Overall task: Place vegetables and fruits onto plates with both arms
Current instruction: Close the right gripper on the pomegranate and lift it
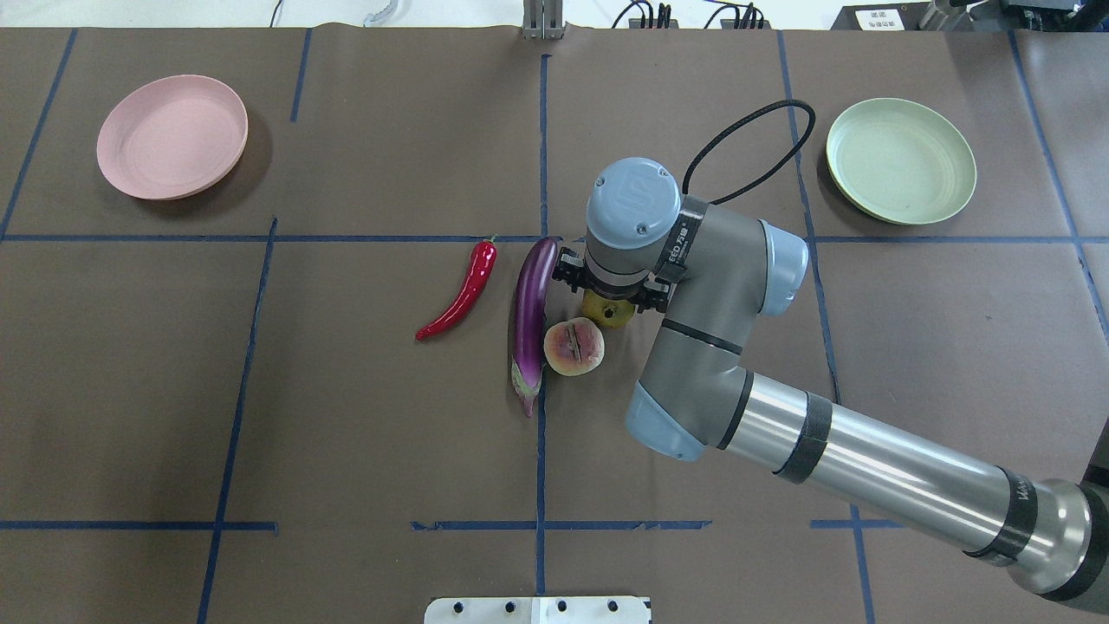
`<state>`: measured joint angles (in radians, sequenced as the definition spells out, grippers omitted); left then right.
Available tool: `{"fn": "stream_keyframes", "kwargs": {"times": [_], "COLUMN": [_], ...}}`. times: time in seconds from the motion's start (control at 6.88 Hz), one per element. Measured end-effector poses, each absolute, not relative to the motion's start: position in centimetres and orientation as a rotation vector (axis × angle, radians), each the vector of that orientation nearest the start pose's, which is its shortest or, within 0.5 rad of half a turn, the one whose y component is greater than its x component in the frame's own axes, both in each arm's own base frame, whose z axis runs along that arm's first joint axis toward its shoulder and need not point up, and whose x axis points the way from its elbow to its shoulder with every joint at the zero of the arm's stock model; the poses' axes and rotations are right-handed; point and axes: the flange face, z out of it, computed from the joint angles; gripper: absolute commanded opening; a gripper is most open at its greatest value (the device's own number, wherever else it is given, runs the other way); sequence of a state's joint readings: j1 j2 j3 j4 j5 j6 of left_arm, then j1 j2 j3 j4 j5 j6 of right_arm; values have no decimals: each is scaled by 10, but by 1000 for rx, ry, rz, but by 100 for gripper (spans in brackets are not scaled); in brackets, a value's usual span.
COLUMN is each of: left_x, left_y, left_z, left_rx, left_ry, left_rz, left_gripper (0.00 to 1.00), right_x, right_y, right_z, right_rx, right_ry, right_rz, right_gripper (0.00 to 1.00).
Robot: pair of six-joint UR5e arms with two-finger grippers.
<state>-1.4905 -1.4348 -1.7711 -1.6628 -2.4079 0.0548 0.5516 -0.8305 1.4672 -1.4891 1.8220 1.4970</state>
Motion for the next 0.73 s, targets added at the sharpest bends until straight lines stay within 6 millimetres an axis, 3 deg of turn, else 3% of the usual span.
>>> {"fn": "stream_keyframes", "kwargs": {"times": [0.15, 0.44, 0.73], "left_x": [-23, -14, 32], "left_y": [-447, -452, -468], "left_z": [608, 599, 554], "left_rx": [137, 139, 125], "left_ry": [839, 842, 862], "left_rz": [194, 198, 191], "left_gripper": [100, 100, 100], "right_x": [-576, -567, -522], "right_y": [-481, -487, -516], "right_z": [250, 243, 232], "right_rx": [-9, -5, -14], "right_ry": [-757, -774, -820], "right_rz": [367, 374, 401], "right_gripper": [3, 3, 3]}}
